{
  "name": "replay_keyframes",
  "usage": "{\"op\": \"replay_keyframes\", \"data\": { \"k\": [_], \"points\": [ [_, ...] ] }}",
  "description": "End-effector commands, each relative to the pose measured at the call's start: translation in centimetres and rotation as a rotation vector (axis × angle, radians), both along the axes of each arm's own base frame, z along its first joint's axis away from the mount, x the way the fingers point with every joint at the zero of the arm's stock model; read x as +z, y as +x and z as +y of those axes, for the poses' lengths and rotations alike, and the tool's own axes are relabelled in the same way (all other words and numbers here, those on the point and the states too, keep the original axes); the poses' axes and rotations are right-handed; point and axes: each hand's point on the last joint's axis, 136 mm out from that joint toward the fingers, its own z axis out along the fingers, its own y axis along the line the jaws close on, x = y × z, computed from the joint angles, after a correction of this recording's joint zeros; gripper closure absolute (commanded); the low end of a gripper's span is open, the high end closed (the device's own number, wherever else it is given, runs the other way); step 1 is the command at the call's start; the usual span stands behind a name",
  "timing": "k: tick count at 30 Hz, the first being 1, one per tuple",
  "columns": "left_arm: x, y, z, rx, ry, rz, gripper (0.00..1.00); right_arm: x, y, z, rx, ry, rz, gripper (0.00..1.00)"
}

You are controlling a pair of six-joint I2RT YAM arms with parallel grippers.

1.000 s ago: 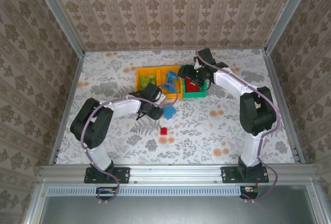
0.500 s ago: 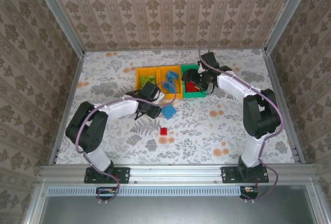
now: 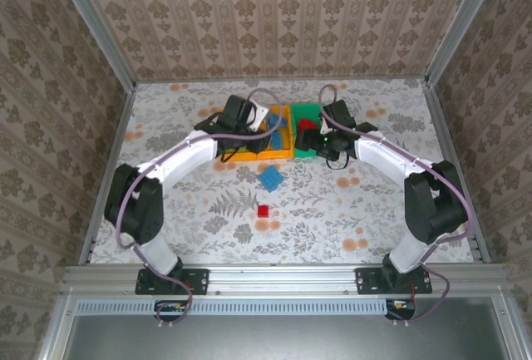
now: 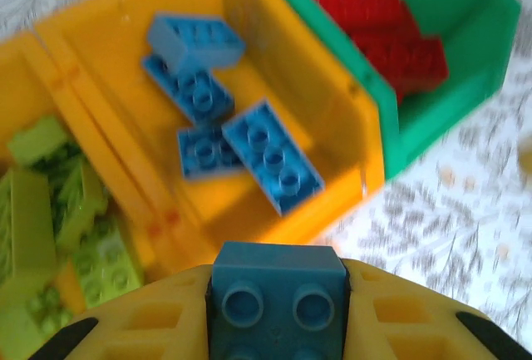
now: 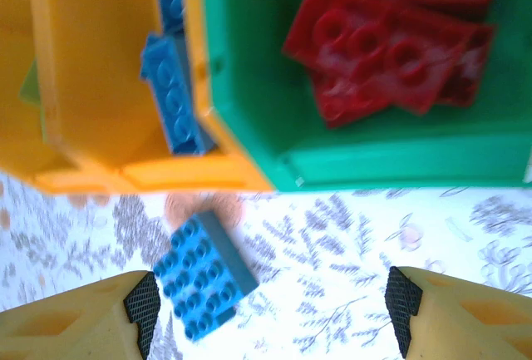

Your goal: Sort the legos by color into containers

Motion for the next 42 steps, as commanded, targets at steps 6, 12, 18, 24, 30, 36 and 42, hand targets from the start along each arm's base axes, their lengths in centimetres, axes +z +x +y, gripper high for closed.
{"op": "replay_keyframes", "data": {
  "k": [6, 12, 18, 24, 30, 36, 42],
  "points": [
    [-1.4, 4.5, -3.0, 0.047, -0.17, 0.152, 0.75, -1.6, -3.9, 2.6, 0.151, -0.14, -0.039, 0.25],
    [-2.0, 6.3, -3.7, 0.094, -0.242, 0.217, 0.72, -3.3, -5.3, 4.4, 0.272, -0.248, -0.055, 0.24],
    [-2.1, 6.8, -3.8, 0.137, -0.278, 0.251, 0.55, -5.1, -5.4, 5.8, 0.337, -0.314, -0.049, 0.24],
    [-1.3, 6.4, -3.4, 0.16, -0.289, 0.246, 0.34, -6.6, -4.6, 6.9, 0.333, -0.367, -0.022, 0.27],
    [-0.3, 5.9, -2.7, 0.173, -0.289, 0.225, 0.19, -7.2, -3.7, 7.1, 0.291, -0.37, -0.017, 0.33],
    [0.6, 5.0, -1.7, 0.191, -0.291, 0.196, 0.0, -7.7, -3.0, 7.4, 0.265, -0.364, -0.017, 0.41],
    [0.8, 3.7, 0.1, 0.215, -0.273, 0.18, 0.0, -9.3, -4.2, 6.2, 0.266, -0.41, 0.051, 0.59]
  ]
}}
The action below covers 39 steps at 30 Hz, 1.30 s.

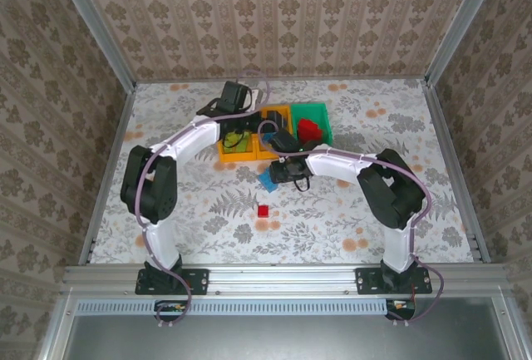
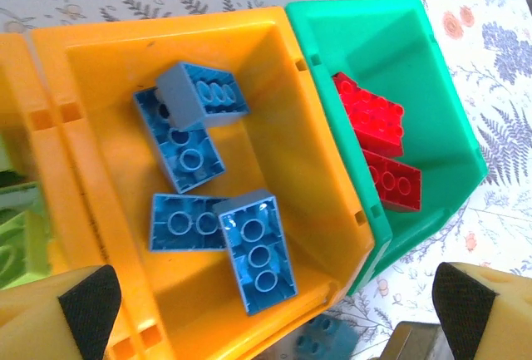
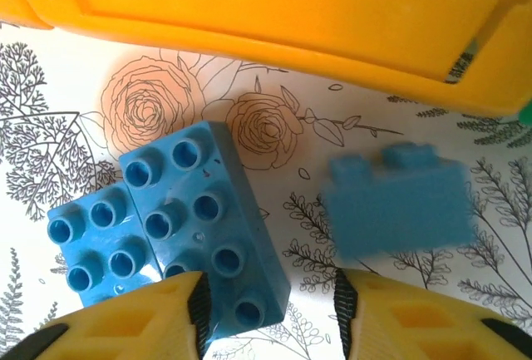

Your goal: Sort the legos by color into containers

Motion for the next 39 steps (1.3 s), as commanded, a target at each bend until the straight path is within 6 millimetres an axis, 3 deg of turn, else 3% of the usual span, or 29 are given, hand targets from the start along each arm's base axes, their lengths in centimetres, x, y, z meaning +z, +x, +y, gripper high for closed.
{"op": "replay_keyframes", "data": {
  "k": [1, 8, 16, 19, 24, 27, 30, 34, 39],
  "points": [
    [1.3, -0.6, 1.3, 0.019, -0.002, -0.031, 0.0, -1.3, -1.3, -1.6, -0.024, -0.066, 0.05, 0.6],
    [0.9, -1.9, 2.7, 0.029, 0.008, -0.026, 0.0, -2.1, -5.4, -5.0, -0.063, -0.096, 0.104, 0.66],
    [-0.2, -2.8, 3.2, 0.02, 0.03, -0.003, 0.0, -0.9, -8.9, -8.2, -0.1, -0.102, 0.109, 0.66],
    [-0.5, -2.9, 3.3, 0.022, 0.033, 0.002, 0.0, 0.6, -8.7, -8.0, -0.104, -0.063, 0.063, 0.62],
    [-0.6, -3.0, 3.5, 0.028, 0.04, 0.0, 0.0, 2.9, -7.9, -6.0, -0.035, 0.021, -0.001, 0.5],
    [-0.6, -3.2, 3.7, 0.033, 0.043, -0.005, 0.0, 2.2, -8.2, -5.2, 0.029, 0.01, 0.023, 0.41],
    [-0.6, -3.4, 4.0, 0.039, 0.048, -0.008, 0.0, 0.7, -8.9, -5.0, 0.074, -0.034, 0.075, 0.39],
    [-0.5, -3.5, 4.2, 0.042, 0.05, -0.013, 0.0, -1.0, -8.8, -5.1, 0.1, -0.104, 0.112, 0.38],
    [-0.6, -3.7, 4.5, 0.046, 0.058, -0.013, 0.0, -1.8, -8.3, -5.1, 0.127, -0.149, 0.115, 0.42]
  ]
}}
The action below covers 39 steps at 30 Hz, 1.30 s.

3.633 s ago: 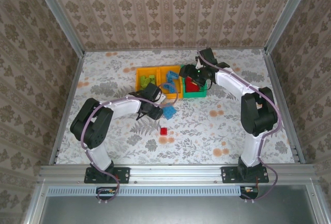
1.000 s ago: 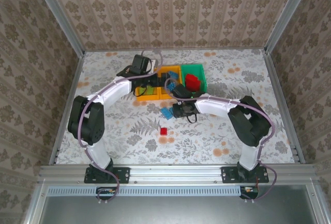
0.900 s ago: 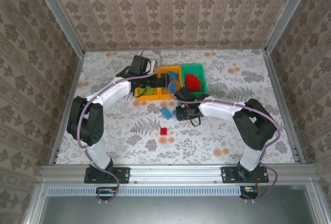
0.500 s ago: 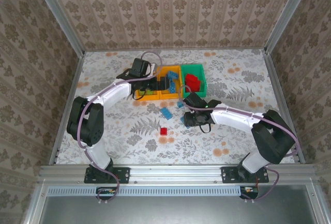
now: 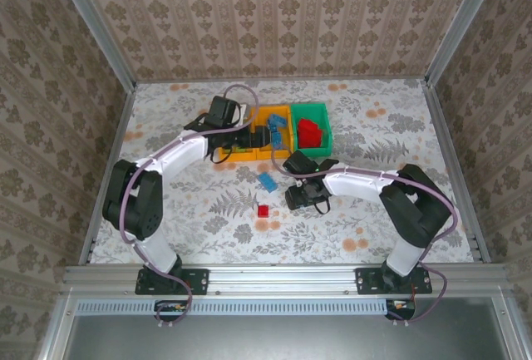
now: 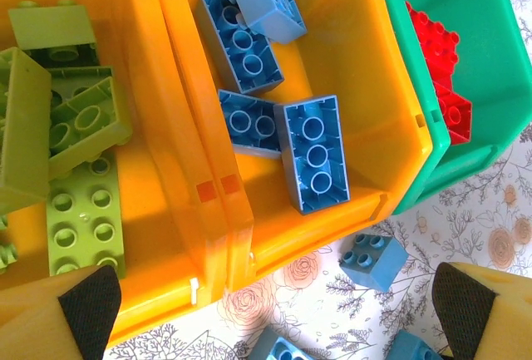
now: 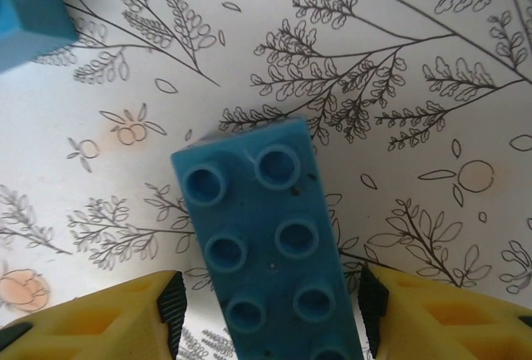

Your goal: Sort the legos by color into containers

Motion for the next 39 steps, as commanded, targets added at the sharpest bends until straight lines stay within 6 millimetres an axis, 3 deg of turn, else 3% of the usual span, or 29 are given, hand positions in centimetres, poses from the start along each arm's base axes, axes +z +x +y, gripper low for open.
{"op": "replay_keyframes", "data": {
  "k": [1, 6, 11, 15, 21, 27, 33, 37, 39],
  "points": [
    [1.1, 0.1, 0.6, 0.001, 0.009, -0.046, 0.0, 0.0, 0.2, 0.0, 0.05, -0.049, 0.002, 0.45],
    [0.5, -0.2, 1.2, 0.013, 0.015, -0.035, 0.0, 0.8, 0.4, 0.0, 0.055, -0.045, -0.018, 0.65],
    [0.3, -0.5, 1.7, 0.023, 0.028, -0.035, 0.0, 5.5, 2.4, 1.7, 0.04, 0.072, -0.143, 0.74],
    [0.0, -0.9, 2.1, 0.025, 0.043, -0.031, 0.0, 10.0, 6.0, 3.6, -0.02, 0.241, -0.214, 0.75],
    [-0.6, -1.8, 2.7, 0.032, 0.056, -0.023, 0.0, 12.7, 12.9, 5.3, -0.16, 0.43, -0.188, 0.76],
    [-0.9, -2.6, 3.5, 0.046, 0.069, -0.025, 0.0, 12.3, 18.3, 6.5, -0.243, 0.461, -0.151, 0.76],
    [-1.1, -3.4, 3.6, 0.041, 0.061, -0.022, 0.0, 11.2, 22.3, 7.4, -0.322, 0.542, -0.121, 0.73],
    [-1.6, -3.9, 3.7, 0.04, 0.066, -0.012, 0.0, 10.5, 23.8, 8.2, -0.337, 0.562, -0.102, 0.63],
    [-1.9, -4.1, 3.7, 0.042, 0.066, -0.005, 0.0, 10.2, 24.2, 8.6, -0.34, 0.571, -0.093, 0.48]
  ]
}}
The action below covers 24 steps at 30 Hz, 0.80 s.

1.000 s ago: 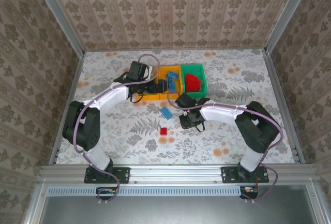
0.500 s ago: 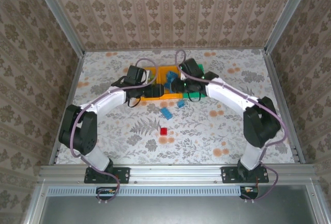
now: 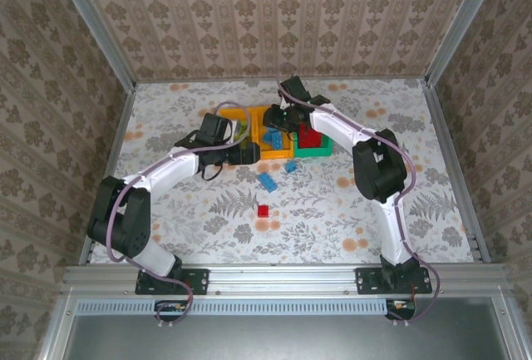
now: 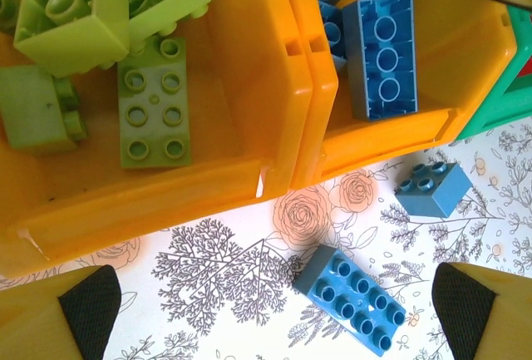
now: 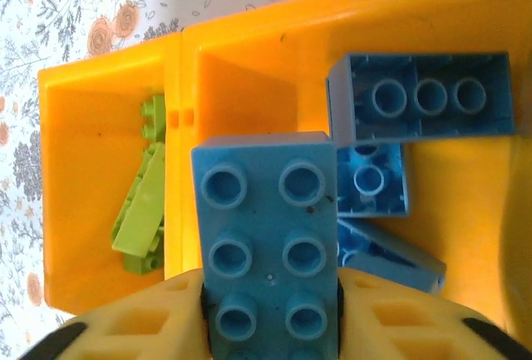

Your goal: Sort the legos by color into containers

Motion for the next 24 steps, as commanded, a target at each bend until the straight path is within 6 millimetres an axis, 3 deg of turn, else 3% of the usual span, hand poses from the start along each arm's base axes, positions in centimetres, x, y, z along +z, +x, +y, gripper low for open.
{"op": "replay_keyframes", "data": {
  "k": [1, 3, 8, 14, 19, 24],
  "points": [
    [0.5, -0.1, 0.2, 0.002, -0.004, -0.027, 0.0, 0.7, 0.6, 1.0, -0.006, 0.059, 0.03, 0.39],
    [0.4, -0.2, 0.2, 0.003, -0.005, -0.022, 0.0, 0.9, 0.5, 1.1, -0.003, 0.07, 0.028, 0.3],
    [0.1, -0.4, 0.1, 0.001, -0.003, -0.019, 0.0, 3.0, -1.1, 0.8, 0.028, 0.082, -0.008, 0.27],
    [0.2, -0.4, 0.0, -0.002, -0.006, -0.024, 0.0, 4.1, -6.5, -1.6, 0.161, -0.102, -0.092, 0.27],
    [0.0, -0.5, -0.2, -0.012, -0.008, -0.021, 0.0, 0.2, -11.6, -6.0, 0.227, -0.321, -0.076, 0.33],
    [-0.3, -0.7, 0.0, -0.007, -0.004, -0.018, 0.0, -3.3, -14.5, -7.9, 0.258, -0.392, -0.044, 0.35]
  ]
}}
